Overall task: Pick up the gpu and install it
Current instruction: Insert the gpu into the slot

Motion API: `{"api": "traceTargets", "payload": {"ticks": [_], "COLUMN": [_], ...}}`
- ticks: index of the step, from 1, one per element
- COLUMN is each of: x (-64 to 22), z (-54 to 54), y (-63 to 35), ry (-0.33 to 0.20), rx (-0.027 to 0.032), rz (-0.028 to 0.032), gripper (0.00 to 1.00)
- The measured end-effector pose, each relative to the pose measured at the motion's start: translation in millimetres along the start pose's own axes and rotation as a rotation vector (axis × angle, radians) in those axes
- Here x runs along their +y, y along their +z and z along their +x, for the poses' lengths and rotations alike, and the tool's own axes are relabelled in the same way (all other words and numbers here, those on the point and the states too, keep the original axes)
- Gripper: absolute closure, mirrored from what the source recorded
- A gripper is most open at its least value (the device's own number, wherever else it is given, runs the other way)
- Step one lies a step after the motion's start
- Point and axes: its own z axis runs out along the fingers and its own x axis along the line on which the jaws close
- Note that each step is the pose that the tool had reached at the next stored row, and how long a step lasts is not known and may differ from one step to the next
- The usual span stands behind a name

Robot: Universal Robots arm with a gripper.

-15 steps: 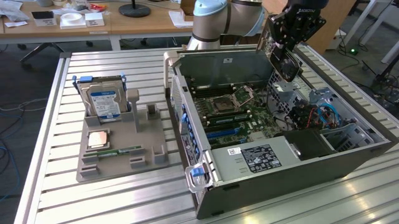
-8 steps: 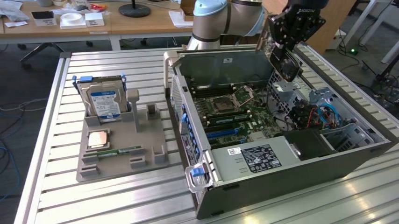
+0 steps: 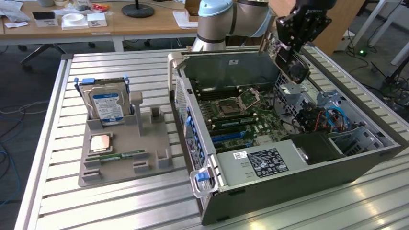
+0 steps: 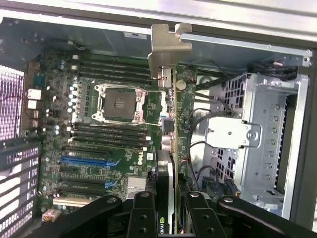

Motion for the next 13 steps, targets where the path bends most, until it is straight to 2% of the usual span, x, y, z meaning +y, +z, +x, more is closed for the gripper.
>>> {"api": "traceTargets", "payload": {"ticks": [13], "x": [0.0], "z": [0.0], "y": [1.0], "ry": [-0.218], "rx": [0.0092], "rz": [-0.0055], "gripper": [0.73]}}
